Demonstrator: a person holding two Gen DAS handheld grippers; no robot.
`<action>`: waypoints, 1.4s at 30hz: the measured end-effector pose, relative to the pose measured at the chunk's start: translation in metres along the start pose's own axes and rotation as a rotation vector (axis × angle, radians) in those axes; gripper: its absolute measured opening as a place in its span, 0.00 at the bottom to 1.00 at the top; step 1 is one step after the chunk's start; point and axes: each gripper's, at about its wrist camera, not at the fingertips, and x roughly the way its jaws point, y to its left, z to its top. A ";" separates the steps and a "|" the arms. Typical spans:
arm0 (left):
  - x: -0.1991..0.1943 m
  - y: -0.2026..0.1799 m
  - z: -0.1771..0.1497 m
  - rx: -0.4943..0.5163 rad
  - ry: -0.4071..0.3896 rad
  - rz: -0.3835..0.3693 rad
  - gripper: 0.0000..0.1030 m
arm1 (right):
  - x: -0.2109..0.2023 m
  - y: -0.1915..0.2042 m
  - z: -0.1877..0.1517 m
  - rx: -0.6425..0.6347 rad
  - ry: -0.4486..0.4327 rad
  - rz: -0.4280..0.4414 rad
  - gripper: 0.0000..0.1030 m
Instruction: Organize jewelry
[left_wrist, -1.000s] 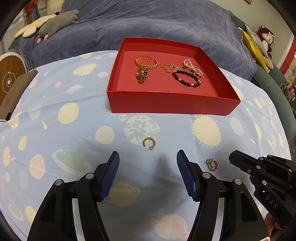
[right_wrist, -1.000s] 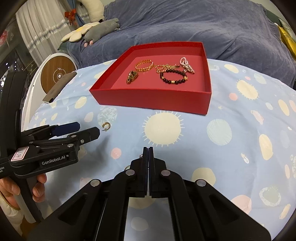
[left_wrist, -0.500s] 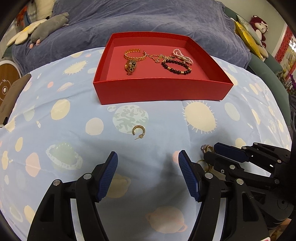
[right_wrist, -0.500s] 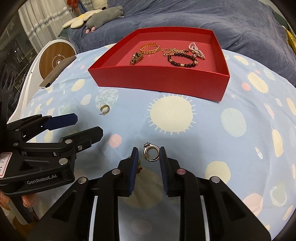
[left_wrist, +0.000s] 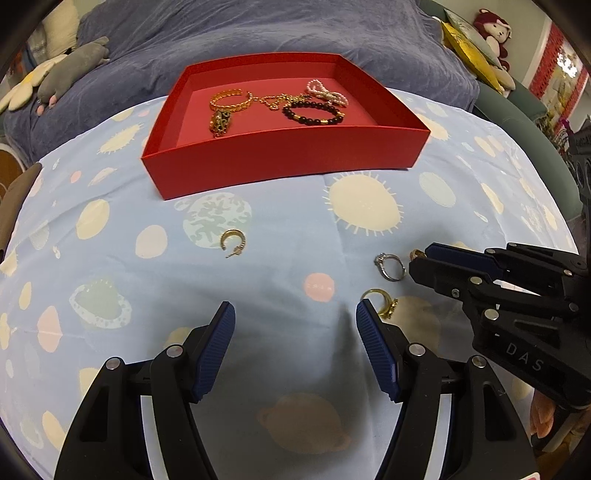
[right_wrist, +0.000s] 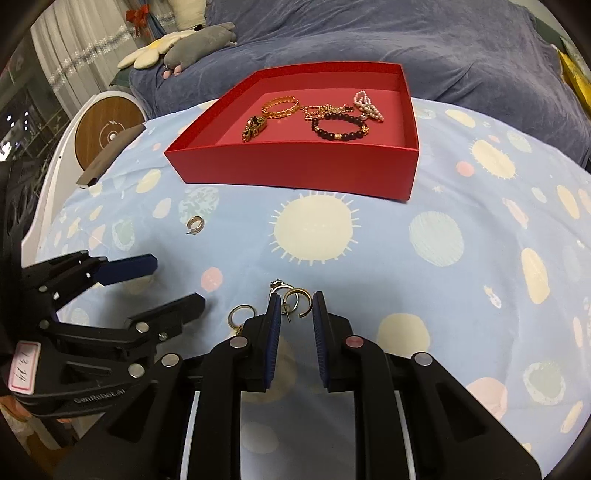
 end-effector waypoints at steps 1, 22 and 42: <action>0.001 -0.003 -0.001 0.006 0.001 -0.006 0.63 | -0.003 -0.001 0.000 0.000 -0.005 -0.006 0.17; 0.019 -0.049 0.000 0.134 -0.073 0.013 0.20 | -0.019 -0.036 -0.013 0.038 -0.008 -0.065 0.17; -0.040 0.010 0.055 -0.032 -0.227 -0.025 0.20 | -0.045 -0.016 0.043 0.038 -0.146 -0.049 0.17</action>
